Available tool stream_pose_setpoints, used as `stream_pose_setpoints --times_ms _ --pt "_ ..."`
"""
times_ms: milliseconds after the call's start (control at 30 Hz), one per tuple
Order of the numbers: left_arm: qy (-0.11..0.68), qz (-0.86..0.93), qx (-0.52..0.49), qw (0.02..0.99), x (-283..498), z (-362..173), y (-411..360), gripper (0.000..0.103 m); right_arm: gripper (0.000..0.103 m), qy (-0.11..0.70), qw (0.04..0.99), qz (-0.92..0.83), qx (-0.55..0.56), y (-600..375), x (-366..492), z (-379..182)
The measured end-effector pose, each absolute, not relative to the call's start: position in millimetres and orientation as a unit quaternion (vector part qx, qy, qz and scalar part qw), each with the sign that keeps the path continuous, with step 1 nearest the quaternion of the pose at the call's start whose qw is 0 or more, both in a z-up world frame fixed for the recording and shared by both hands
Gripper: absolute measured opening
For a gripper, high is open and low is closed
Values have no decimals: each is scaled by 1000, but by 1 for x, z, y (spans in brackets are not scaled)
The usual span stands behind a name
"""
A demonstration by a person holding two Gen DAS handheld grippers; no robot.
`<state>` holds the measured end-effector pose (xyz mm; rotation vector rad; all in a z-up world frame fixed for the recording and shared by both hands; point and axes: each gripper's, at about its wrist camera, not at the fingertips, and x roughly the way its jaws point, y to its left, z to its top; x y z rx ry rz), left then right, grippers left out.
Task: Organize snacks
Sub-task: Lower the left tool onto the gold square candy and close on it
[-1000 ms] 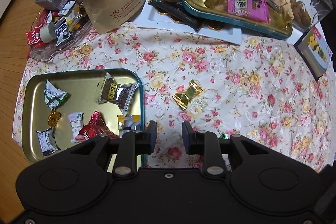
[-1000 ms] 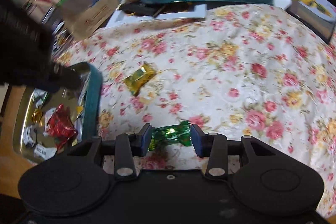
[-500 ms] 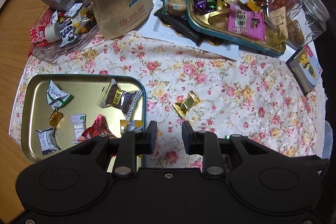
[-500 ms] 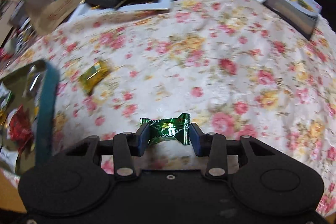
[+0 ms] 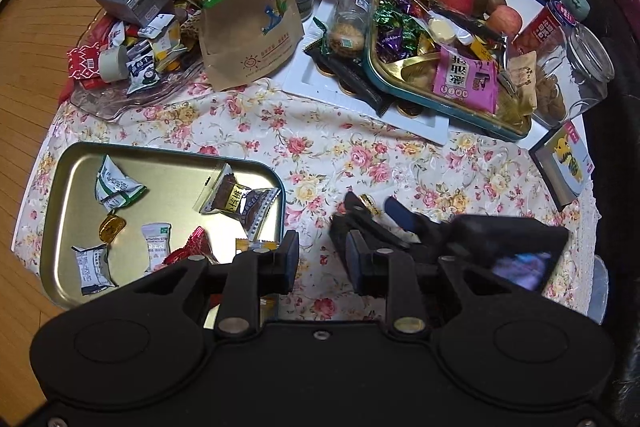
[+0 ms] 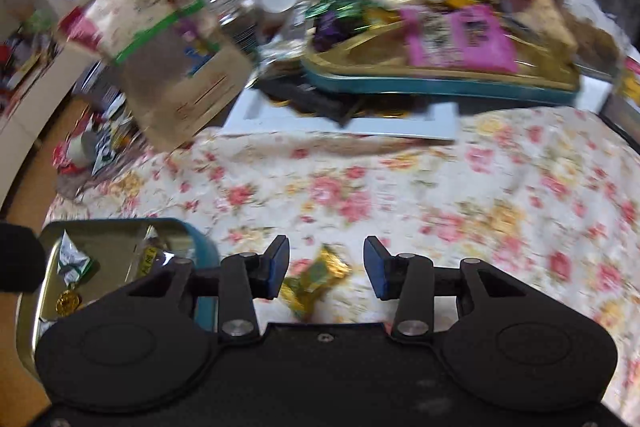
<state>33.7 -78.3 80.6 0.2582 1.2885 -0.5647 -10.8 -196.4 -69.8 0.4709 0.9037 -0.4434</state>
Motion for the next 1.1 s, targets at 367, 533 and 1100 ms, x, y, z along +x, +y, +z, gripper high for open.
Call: stream_pose_setpoints --times_ms 367,533,1100 --pt "574 -282 154 754 22 79 -84 36 30 493 813 -227 213 -204 -42 -103" --pt "571 -299 183 742 8 57 -99 36 32 469 810 -226 269 -233 -92 -84" --pt "619 -314 208 689 -28 -50 -177 36 34 426 730 -363 394 -306 -177 -57"
